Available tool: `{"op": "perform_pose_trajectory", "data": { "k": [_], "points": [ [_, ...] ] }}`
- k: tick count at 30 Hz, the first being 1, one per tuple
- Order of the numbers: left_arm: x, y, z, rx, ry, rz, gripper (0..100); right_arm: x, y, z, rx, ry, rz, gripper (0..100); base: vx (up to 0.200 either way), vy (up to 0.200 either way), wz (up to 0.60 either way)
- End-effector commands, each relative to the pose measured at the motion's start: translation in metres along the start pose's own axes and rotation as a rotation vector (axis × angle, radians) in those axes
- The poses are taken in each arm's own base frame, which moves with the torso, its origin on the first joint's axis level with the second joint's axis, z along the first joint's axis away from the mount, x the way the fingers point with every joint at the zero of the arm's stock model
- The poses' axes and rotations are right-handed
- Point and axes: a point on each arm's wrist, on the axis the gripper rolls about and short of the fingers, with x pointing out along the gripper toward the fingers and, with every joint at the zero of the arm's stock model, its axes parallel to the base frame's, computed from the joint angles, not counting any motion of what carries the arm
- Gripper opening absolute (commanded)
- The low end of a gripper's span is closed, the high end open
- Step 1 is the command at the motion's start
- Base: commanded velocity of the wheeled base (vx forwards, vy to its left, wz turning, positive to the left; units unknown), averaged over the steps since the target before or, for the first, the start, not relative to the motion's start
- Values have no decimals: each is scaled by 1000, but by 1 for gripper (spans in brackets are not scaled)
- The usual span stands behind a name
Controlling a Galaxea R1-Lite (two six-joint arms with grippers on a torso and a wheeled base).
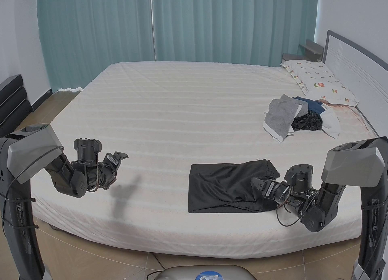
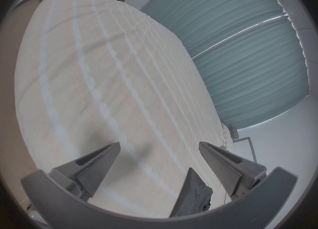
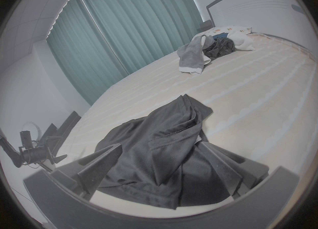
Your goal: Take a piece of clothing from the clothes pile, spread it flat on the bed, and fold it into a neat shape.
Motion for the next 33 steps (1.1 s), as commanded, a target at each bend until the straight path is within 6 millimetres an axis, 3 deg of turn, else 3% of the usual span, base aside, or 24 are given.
{"op": "perform_pose_trajectory", "data": {
  "k": [1, 11, 21, 22, 32, 33],
  "points": [
    [1, 1, -5, 4, 13, 4, 100, 5, 0, -4, -43, -11, -25, 100, 0, 0, 0],
    [7, 3, -9, 9, 21, 14, 100, 6, 10, -21, -121, -3, -50, 100, 0, 0, 0],
    [8, 4, -11, 11, 27, 16, 100, 6, 5, -27, -151, 25, -69, 100, 0, 0, 0],
    [8, 4, -11, 11, 27, 16, 100, 5, 5, -27, -151, 25, -71, 0, 0, 0, 0],
    [7, 5, -11, 10, 29, 20, 100, -4, -12, -24, -189, 48, -121, 0, 0, 0, 0],
    [8, 5, -12, 12, 30, 22, 100, -11, -16, -20, -184, 49, -128, 0, 0, 0, 0]
  ]
}}
